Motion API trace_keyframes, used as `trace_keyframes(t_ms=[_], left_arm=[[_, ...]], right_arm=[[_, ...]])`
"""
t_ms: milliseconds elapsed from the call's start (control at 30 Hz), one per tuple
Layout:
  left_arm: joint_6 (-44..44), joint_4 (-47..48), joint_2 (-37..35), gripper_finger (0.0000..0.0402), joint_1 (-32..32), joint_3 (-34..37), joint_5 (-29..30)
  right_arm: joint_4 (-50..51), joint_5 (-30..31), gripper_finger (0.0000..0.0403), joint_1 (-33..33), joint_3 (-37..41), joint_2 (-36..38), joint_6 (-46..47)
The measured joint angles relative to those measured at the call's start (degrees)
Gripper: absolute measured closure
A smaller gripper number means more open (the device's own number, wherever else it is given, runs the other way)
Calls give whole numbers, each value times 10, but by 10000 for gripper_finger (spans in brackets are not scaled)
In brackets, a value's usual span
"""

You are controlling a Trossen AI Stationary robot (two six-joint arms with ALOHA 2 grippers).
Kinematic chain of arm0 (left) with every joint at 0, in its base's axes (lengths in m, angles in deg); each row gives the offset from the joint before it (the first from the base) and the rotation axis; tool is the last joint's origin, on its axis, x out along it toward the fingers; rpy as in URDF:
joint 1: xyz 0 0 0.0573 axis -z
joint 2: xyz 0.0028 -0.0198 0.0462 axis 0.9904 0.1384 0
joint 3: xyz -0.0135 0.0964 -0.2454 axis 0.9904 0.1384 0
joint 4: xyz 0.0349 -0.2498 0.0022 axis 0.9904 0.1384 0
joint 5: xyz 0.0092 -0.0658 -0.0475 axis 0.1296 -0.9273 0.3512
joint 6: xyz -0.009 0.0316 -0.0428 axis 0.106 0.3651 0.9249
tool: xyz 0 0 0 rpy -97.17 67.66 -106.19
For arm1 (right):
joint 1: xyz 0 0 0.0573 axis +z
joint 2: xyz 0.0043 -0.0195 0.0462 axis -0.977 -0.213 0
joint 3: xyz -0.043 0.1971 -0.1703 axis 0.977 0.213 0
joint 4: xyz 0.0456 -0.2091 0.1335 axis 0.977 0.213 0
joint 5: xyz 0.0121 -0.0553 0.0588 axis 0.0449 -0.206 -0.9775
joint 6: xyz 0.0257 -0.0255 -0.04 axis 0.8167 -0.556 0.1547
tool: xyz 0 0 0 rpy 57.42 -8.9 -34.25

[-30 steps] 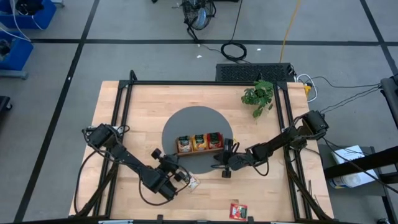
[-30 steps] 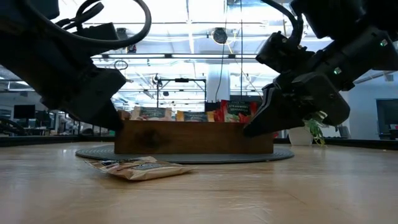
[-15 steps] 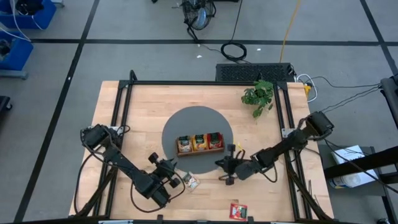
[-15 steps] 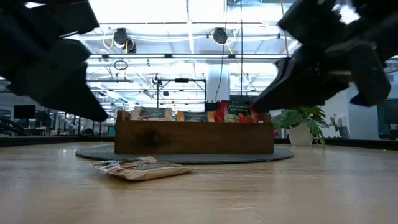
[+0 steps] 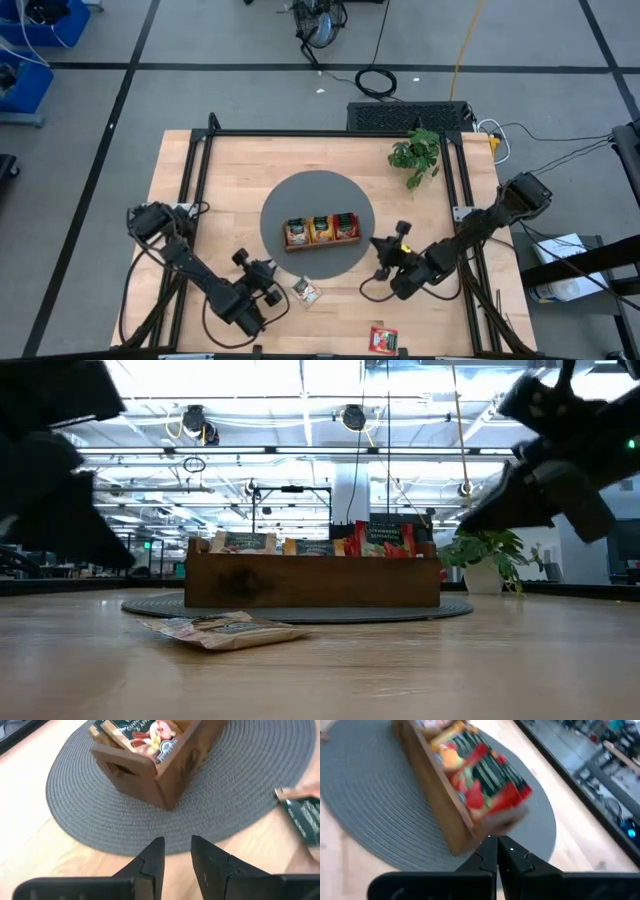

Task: Pick & Place Tea
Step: Adjust the wooden organizer

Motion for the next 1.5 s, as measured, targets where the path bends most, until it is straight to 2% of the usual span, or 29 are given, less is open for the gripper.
trace_keyframes(t_ms=[133,300,400,667,867,933,1233,1500], left_arm=[[21,2,0,300,11,6,25],[60,3,0,300,-17,7,46],[73,1,0,300,-44,7,29],[53,-33,0,300,-78,7,9],[30,-40,0,300,-96,7,9],[22,-44,0,300,-103,7,9],[-42,-90,0,300,-119,7,3],[12,-47,0,300,-105,7,19]], right_arm=[[-1,16,403,-13,30,0,35],[-6,1,403,-47,53,0,61],[-53,-43,403,-70,66,0,30],[-280,-158,403,-114,118,0,-99],[-340,-267,403,-136,133,0,-102],[-346,-286,403,-136,133,0,-102],[-349,-289,403,-135,134,0,-104],[-352,-289,403,-134,134,-1,-109]])
